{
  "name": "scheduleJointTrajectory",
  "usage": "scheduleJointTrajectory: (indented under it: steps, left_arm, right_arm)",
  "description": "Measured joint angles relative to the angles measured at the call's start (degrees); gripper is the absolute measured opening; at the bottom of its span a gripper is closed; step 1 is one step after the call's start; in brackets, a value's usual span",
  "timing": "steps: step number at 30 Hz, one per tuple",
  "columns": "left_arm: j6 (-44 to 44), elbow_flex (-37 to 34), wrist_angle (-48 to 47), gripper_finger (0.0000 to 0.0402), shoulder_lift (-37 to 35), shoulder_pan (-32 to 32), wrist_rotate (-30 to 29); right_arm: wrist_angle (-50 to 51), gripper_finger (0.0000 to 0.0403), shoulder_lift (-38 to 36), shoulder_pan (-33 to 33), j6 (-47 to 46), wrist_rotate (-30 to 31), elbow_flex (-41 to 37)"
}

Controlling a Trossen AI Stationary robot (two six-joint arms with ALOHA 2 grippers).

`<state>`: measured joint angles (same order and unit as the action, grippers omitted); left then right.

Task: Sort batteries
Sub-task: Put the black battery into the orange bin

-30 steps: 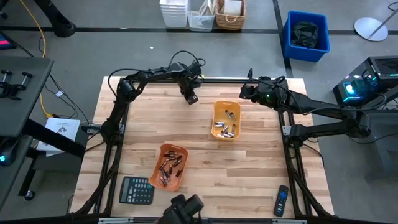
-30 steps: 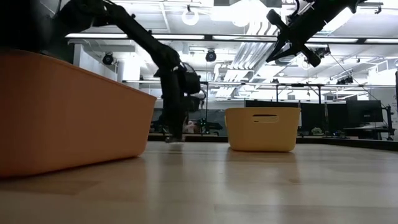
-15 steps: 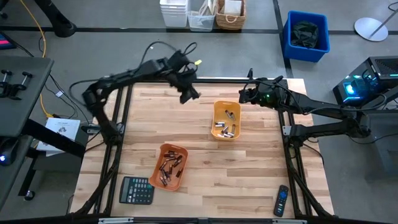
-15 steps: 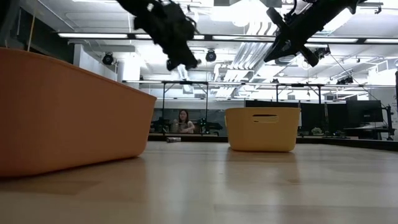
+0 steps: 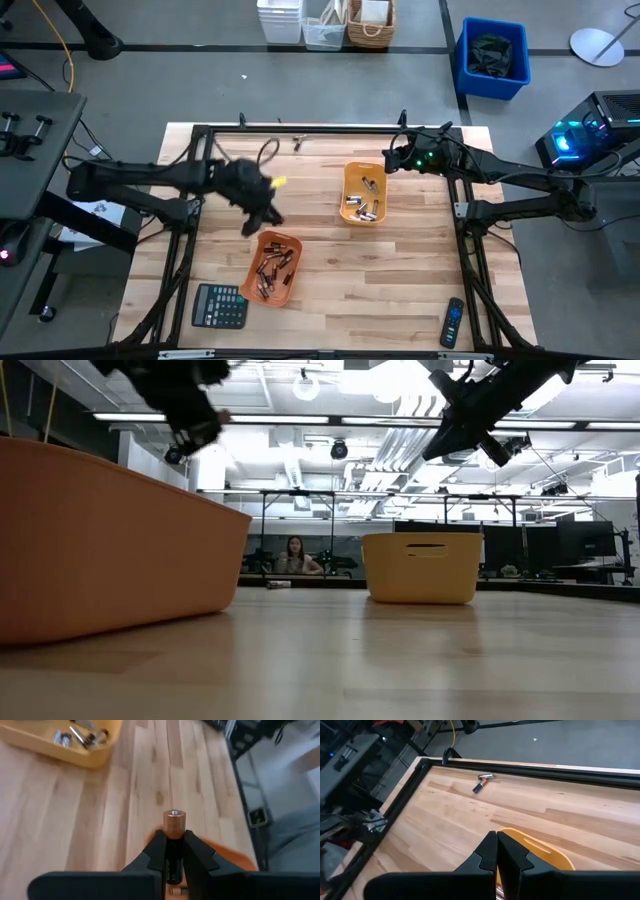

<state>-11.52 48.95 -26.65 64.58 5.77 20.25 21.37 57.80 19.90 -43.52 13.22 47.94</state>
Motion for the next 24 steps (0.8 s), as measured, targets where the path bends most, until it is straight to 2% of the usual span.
scheduleJointTrajectory:
  steps: [3,6,11,17,20,22,24]
  left_arm:
    - [-1.8,-1.6,-1.8,0.0024,-0.9,-6.5,-4.2]
    - [-2.4,-3.9,-2.4,0.0024,1.1,-11.6,-4.3]
    - [-6.4,-4.6,-0.1,0.0036,5.4,-14.9,-4.3]
    - [-7.4,-4.6,-0.6,0.0147,7.8,-11.5,2.3]
    - [-2.6,-2.2,-6.8,0.0192,7.8,-8.1,5.5]
    - [2.8,1.4,-12.6,0.0211,7.8,-4.2,3.6]
    - [7.8,5.7,-16.4,0.0219,7.8,1.1,-1.1]
  right_arm:
    - [0.8,0.0,0.0,0.0,0.1,0.0,0.0]
    - [1.5,0.0,0.0,0.0,0.5,0.0,0.0]
    - [2.0,0.0,0.0,0.0,0.5,0.0,0.0]
    - [2.0,0.0,0.0,0.0,0.0,0.0,0.0]
    - [2.0,0.0,0.0,0.0,-1.4,-0.2,0.0]
    - [2.0,0.0,0.0,0.0,-1.5,-0.2,0.0]
    - [2.0,0.0,0.0,0.0,-1.7,-0.2,0.0]
